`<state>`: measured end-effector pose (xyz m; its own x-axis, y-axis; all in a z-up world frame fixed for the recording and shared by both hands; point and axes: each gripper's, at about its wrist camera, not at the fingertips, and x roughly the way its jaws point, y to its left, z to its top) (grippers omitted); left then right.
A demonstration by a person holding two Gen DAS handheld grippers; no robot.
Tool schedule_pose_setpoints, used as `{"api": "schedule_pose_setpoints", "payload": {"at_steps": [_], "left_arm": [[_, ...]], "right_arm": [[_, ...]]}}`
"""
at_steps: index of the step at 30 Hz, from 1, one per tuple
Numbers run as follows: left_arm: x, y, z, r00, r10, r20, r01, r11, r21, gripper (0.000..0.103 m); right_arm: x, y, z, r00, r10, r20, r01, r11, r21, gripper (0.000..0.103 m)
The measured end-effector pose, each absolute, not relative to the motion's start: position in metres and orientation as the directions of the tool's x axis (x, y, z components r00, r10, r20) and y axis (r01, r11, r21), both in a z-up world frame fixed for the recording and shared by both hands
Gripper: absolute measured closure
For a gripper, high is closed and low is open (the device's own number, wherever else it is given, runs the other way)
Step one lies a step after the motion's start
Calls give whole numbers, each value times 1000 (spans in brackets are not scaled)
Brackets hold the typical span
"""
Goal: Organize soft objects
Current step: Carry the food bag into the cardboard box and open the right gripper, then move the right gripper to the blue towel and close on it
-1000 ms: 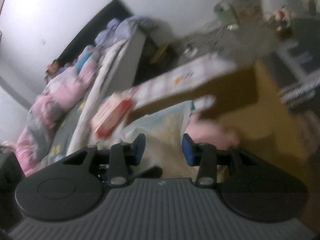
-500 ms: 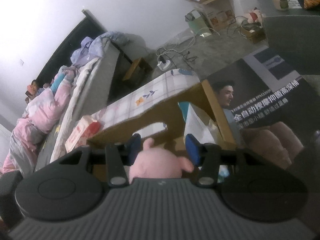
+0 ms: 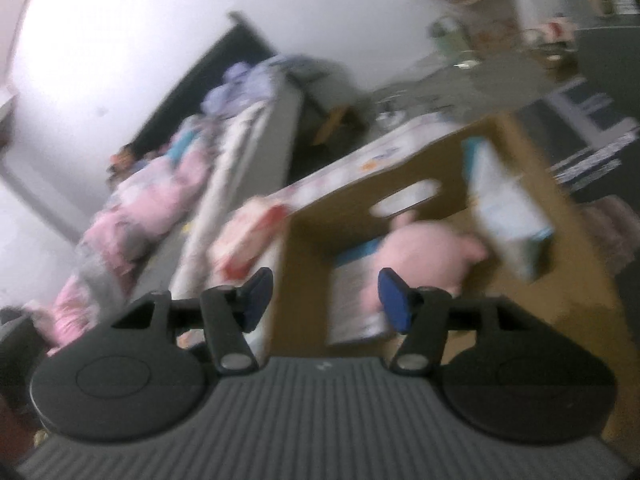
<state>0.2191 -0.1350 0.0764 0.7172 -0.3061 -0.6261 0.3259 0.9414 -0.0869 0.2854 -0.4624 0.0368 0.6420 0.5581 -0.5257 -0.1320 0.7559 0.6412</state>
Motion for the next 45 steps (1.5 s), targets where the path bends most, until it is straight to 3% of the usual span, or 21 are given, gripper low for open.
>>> {"api": "schedule_pose_setpoints", "payload": {"at_steps": [5, 13, 17, 20, 25, 30, 37, 40, 42, 43, 45], "left_arm": [[157, -62, 73, 779, -205, -593, 198, 977, -78, 18], [106, 29, 46, 801, -18, -599, -43, 995, -88, 20], [104, 63, 30, 787, 42, -616, -144, 983, -116, 32], [106, 84, 17, 763, 65, -643, -196, 971, -135, 42], [119, 117, 0, 742, 45, -669, -265, 936, -232, 42], [137, 140, -13, 725, 55, -686, -307, 918, -251, 42], [159, 157, -26, 714, 37, -699, -332, 897, -291, 44], [163, 160, -27, 717, 47, -696, -341, 894, -290, 59], [165, 164, -27, 722, 52, -690, -350, 888, -298, 78], [165, 166, -27, 723, 54, -689, -354, 885, -302, 82], [164, 170, -25, 734, 49, -678, -352, 881, -317, 88]], "right_arm": [[259, -400, 46, 575, 671, -468, -257, 691, 676, 41], [256, -273, 41, 371, 793, -483, -389, 605, 695, 38], [263, -205, 38, 288, 811, -510, -435, 585, 685, 38], [272, -160, 36, 238, 809, -537, -458, 581, 673, 38], [308, -94, 36, 198, 798, -569, -504, 581, 639, 37], [354, -30, 25, 167, 764, -624, -544, 599, 588, 30], [401, 19, -18, 146, 686, -713, -555, 654, 515, 29], [410, 23, -35, 123, 684, -719, -556, 647, 521, 29], [414, 27, -39, 96, 701, -707, -572, 620, 537, 32], [415, 30, -41, 89, 704, -704, -579, 612, 539, 33], [415, 34, -41, 90, 703, -705, -591, 608, 530, 45]]}}
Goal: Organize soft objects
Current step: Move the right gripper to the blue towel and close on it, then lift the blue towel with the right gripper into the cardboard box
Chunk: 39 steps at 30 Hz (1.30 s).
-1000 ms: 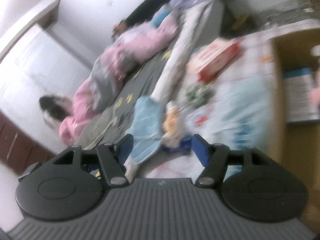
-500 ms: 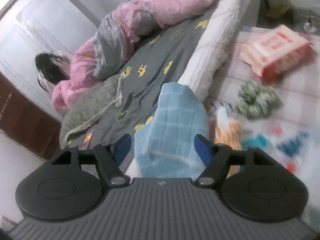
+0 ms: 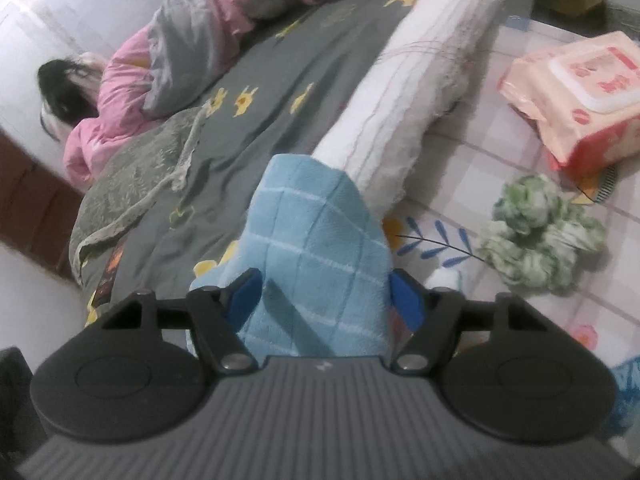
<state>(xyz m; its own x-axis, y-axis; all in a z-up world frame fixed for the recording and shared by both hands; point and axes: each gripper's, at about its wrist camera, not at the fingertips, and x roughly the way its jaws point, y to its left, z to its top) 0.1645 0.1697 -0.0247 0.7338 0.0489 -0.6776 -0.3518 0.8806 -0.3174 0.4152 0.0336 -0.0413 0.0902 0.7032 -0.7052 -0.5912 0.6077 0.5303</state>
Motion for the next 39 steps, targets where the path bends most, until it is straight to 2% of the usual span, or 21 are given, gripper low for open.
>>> {"api": "schedule_pose_setpoints", "payload": {"at_steps": [5, 8, 14, 19, 21, 22, 24, 30, 33, 37, 39], "left_arm": [[161, 171, -17, 765, 31, -643, -329, 877, -349, 91], [156, 168, -10, 784, 18, -620, -306, 881, -362, 92], [154, 161, -4, 803, -16, -595, -260, 890, -375, 92], [164, 156, -15, 781, -66, -620, -231, 893, -386, 91], [167, 154, -18, 778, -73, -624, -227, 894, -387, 90], [168, 153, -18, 781, -76, -620, -222, 894, -389, 89], [171, 152, -18, 790, -74, -609, -215, 896, -388, 85], [184, 142, -18, 798, -80, -597, -173, 919, -353, 81], [186, 136, -18, 802, -82, -591, -155, 928, -338, 78], [186, 136, -19, 806, -86, -585, -151, 926, -345, 77], [185, 136, -20, 806, -88, -585, -149, 927, -345, 77]], "right_arm": [[413, 33, -37, 94, 721, -687, -595, 594, 542, 77], [401, 30, -26, 98, 742, -663, -616, 568, 546, 82], [367, 31, -14, 38, 771, -635, -673, 489, 554, 82], [360, 34, -24, -21, 777, -629, -631, 478, 611, 75], [363, 33, -27, -40, 793, -608, -595, 470, 652, 60], [364, 32, -27, -42, 799, -600, -583, 468, 664, 55], [362, 35, -25, -28, 790, -612, -599, 477, 643, 49], [350, 49, -18, 52, 726, -686, -687, 524, 503, 33], [349, 52, -19, 87, 692, -716, -710, 548, 443, 31], [353, 51, -24, 93, 679, -728, -702, 563, 435, 33], [354, 50, -26, 102, 674, -732, -700, 571, 428, 39]]}}
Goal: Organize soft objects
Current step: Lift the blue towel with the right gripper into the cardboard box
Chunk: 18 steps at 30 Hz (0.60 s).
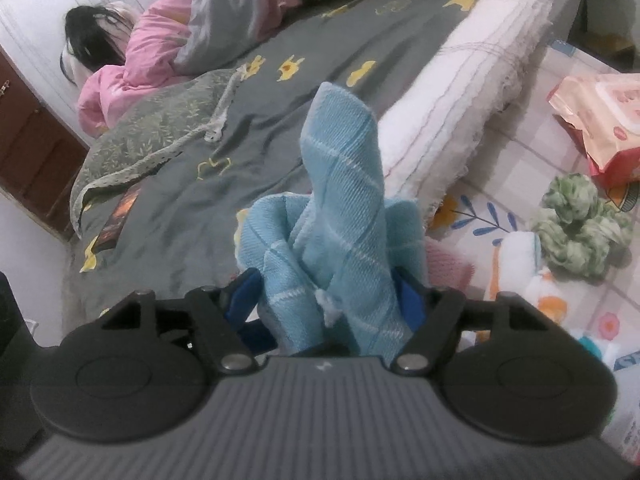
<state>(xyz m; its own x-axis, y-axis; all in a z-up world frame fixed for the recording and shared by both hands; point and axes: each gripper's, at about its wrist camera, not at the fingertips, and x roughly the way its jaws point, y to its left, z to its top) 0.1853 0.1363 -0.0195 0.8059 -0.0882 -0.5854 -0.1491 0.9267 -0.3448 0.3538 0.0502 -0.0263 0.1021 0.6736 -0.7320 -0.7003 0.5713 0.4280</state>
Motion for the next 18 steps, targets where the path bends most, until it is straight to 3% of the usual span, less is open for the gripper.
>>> {"api": "schedule_pose_setpoints", "payload": {"at_steps": [9, 12, 18], "left_arm": [[180, 137, -14, 805, -63, -590, -179, 923, -341, 70], [177, 131, -6, 812, -65, -581, -163, 929, -333, 70], [162, 109, 19, 833, -101, -545, -99, 940, -325, 70]], "right_arm": [[364, 35, -28, 87, 712, -697, -611, 590, 527, 77], [363, 24, -23, 81, 737, -671, -577, 583, 572, 83], [343, -4, 0, 102, 772, -628, -562, 565, 604, 85]]}}
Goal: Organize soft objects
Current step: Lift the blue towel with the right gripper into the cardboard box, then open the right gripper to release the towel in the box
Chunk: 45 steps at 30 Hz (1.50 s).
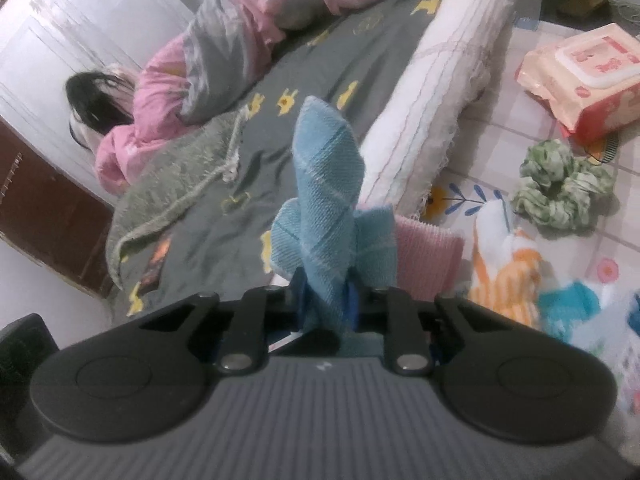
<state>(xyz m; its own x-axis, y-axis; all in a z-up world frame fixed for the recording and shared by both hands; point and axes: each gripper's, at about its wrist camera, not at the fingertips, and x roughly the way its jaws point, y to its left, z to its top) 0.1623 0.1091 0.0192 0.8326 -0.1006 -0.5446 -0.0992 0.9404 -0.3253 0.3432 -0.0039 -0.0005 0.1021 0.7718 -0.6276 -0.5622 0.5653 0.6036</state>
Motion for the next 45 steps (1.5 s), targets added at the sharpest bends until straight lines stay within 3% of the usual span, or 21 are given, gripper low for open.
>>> {"api": "schedule_pose_setpoints", "payload": {"at_steps": [11, 13, 15, 21, 28, 32, 37, 43, 45], "left_arm": [[137, 23, 67, 847, -276, -455, 148, 943, -297, 66], [137, 2, 72, 837, -318, -445, 198, 934, -297, 62], [135, -16, 75, 825, -355, -439, 238, 923, -301, 46], [127, -40, 69, 782, -431, -450, 305, 895, -326, 28], [128, -20, 43, 782, -350, -516, 209, 927, -311, 26], [136, -6, 34, 772, -307, -556, 142, 937, -320, 26], [129, -2, 32, 770, -288, -570, 117, 941, -317, 26], [131, 2, 29, 771, -279, -573, 113, 945, -308, 26], [132, 2, 28, 769, -278, -575, 113, 946, -305, 26]], "right_arm": [[288, -130, 56, 275, 825, -494, -534, 558, 635, 86], [279, -162, 62, 319, 820, -476, -518, 571, 637, 86], [274, -193, 66, 362, 809, -463, -500, 588, 636, 86], [260, -299, 80, 526, 718, -455, -418, 684, 597, 86], [261, -379, 66, 610, 532, -587, -302, 841, 449, 85], [283, -381, 19, 531, 446, -721, -256, 895, 365, 84], [312, -357, -47, 396, 405, -824, -212, 913, 347, 82], [328, -362, -78, 315, 485, -815, -74, 869, 489, 61], [327, -372, -74, 333, 517, -788, -45, 844, 535, 48]]}}
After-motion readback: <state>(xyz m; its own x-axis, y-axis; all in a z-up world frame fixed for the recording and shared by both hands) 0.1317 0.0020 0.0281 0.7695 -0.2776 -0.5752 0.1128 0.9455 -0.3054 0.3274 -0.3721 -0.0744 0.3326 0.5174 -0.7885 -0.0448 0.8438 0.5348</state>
